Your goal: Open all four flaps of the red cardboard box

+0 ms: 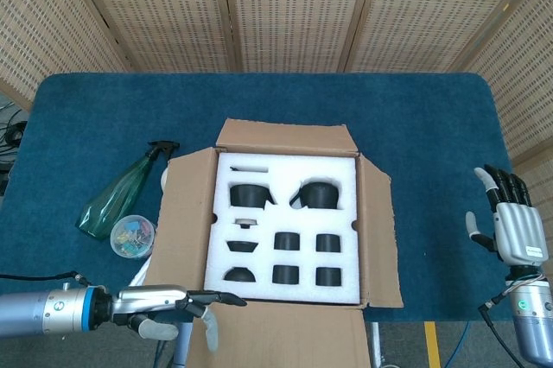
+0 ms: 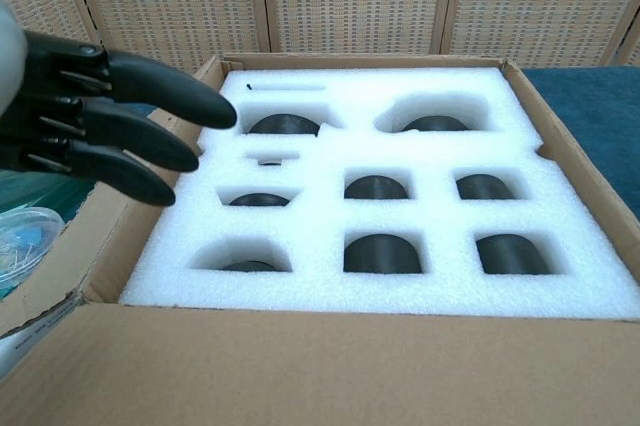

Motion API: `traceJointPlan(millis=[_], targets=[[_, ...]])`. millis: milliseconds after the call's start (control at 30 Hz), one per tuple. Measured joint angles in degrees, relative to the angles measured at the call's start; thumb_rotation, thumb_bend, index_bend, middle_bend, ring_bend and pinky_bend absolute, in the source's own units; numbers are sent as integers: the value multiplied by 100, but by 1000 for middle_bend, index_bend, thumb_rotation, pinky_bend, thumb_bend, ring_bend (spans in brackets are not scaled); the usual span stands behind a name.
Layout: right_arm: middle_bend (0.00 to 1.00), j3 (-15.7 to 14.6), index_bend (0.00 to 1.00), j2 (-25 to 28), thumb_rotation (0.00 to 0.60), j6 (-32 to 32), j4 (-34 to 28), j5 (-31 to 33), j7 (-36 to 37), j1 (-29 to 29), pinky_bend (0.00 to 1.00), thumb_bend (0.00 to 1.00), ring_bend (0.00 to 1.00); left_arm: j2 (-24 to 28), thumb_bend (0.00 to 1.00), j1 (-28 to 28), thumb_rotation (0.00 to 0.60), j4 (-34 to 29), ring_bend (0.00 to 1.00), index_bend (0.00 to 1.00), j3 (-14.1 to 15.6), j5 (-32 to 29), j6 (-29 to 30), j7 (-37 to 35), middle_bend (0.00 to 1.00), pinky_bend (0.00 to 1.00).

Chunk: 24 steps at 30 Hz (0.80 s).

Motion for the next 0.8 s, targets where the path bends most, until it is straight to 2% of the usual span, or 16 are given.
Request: traceJointPlan(millis=[233,500,600,700,800], targets=[[64,-26,88,-26,600,-65,75,29,46,0,0,518,0,92,169,382,23,-138,0,379,-93,-771,-240,1569,0,0],[62,-34,87,-123,600,-141,221,92,70,26,0,521,0,-52,171,1267,25,-233,0,362,-405,-2185,-324,4458,0,0],[59,-39,81,-165,600,-150,265,104,66,30,0,523,0,-220,187,1674,43,-231,0,352,-553,-2776,-252,5578,0,0],[58,-49,79,-200,600,-145,302,109,31,28,0,532,0,-442,206,2123,107,-192,0,346,-710,-3386,-98,6537,0,0],[58,-63,79,-227,600,-130,338,112,-2,16,0,540,0,-675,208,2581,213,-92,0,339,-846,-3915,162,7270,0,0]])
